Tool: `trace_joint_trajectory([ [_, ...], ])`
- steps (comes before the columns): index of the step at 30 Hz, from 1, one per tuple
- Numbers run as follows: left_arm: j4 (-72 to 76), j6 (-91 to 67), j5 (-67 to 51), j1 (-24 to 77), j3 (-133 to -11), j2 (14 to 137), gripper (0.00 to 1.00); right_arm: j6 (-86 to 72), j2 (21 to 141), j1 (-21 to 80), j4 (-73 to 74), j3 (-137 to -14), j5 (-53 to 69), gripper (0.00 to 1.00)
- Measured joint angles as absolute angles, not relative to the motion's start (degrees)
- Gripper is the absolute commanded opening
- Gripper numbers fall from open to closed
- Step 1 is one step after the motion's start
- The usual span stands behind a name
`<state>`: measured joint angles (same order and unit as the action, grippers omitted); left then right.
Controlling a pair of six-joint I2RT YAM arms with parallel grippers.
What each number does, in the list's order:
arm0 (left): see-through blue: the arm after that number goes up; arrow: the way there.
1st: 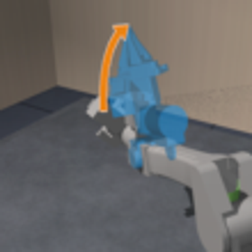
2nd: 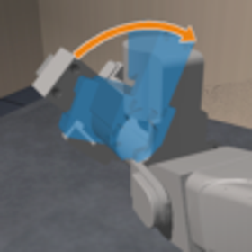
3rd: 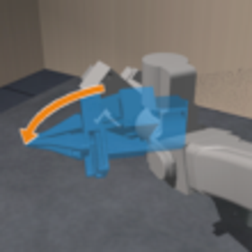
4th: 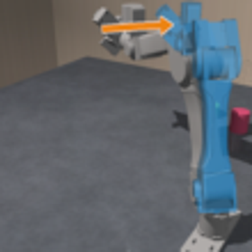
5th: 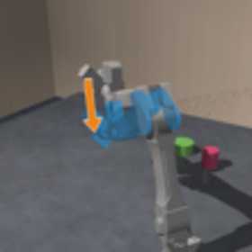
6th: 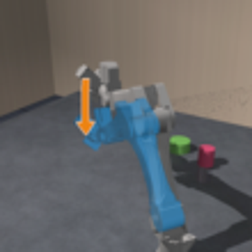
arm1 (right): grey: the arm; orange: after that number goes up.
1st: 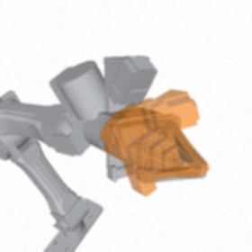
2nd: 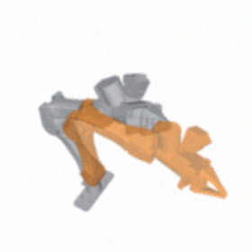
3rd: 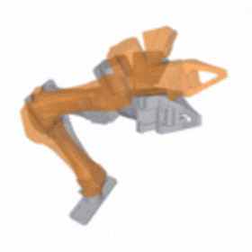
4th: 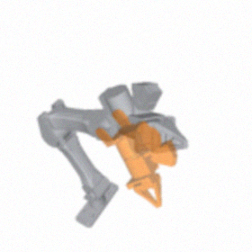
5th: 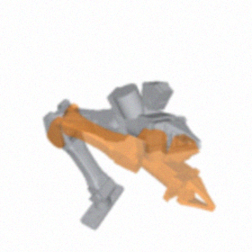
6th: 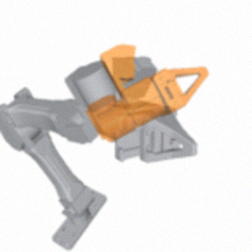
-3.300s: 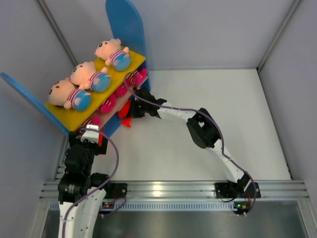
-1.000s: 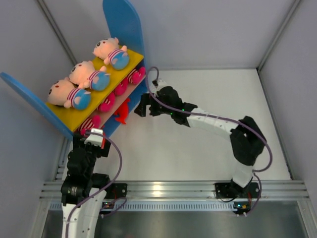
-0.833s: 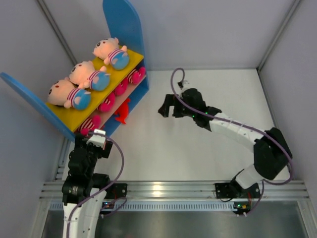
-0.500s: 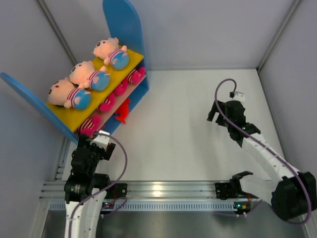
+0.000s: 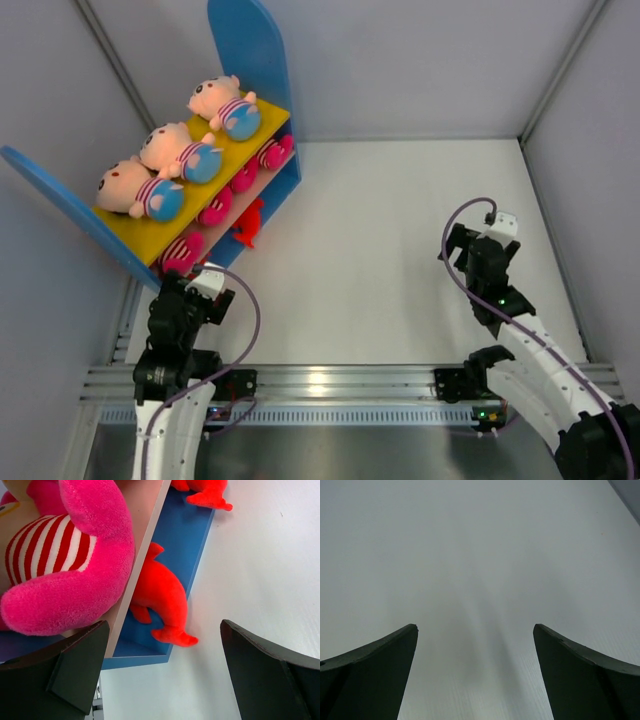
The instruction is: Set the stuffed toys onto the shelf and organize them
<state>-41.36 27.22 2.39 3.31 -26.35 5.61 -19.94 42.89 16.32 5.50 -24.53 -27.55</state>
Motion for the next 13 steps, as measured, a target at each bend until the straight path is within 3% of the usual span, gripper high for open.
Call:
trace_joint_trajectory([
  [13,-41.54,27.42,2.39,2.39,-26.09,6.37,0.99,-18.11,45.04,16.32,-0.16,-23.97,-29.74,1.0],
])
